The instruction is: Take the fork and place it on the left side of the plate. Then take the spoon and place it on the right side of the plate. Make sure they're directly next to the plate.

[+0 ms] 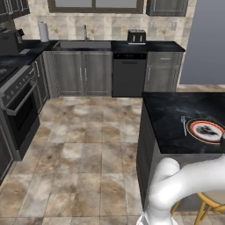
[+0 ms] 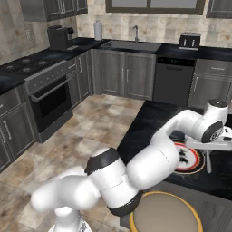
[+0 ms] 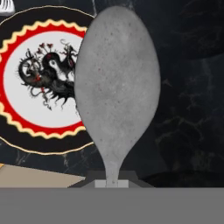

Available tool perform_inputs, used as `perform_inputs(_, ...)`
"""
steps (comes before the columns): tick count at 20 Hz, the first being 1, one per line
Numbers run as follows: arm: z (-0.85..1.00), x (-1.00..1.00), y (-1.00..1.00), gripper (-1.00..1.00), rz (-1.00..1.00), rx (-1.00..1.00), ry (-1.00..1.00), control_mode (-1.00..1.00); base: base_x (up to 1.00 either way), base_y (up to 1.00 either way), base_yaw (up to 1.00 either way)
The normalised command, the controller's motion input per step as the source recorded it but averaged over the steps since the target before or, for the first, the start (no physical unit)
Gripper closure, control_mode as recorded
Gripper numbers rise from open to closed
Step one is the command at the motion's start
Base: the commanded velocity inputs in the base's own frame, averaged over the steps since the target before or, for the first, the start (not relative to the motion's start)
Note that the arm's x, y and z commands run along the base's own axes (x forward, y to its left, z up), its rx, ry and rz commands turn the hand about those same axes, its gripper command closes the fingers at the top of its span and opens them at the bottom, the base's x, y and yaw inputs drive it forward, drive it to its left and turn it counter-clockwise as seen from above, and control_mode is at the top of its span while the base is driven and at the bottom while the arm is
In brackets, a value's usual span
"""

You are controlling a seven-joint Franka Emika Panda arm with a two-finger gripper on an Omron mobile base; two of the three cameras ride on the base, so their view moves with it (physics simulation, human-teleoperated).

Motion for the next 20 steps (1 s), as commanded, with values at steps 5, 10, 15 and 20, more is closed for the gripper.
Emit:
perform_inputs(5, -0.22, 0.01, -0.07, 1.00, 0.00, 0.00, -0.03, -1.00, 0.00, 0.00, 0.00)
perform_inputs(10, -0.31, 0.00, 0.00, 1.00, 0.00, 0.00, -0.10, -1.00, 0.00, 0.00, 0.00)
perform_inputs(15, -0.35, 0.00, 0.00, 1.00, 0.00, 0.00, -0.08, -1.00, 0.00, 0.00, 0.00)
perform_inputs(20, -0.31, 0.00, 0.00, 1.00, 0.00, 0.00, -0.05, -1.00, 0.00, 0.00, 0.00)
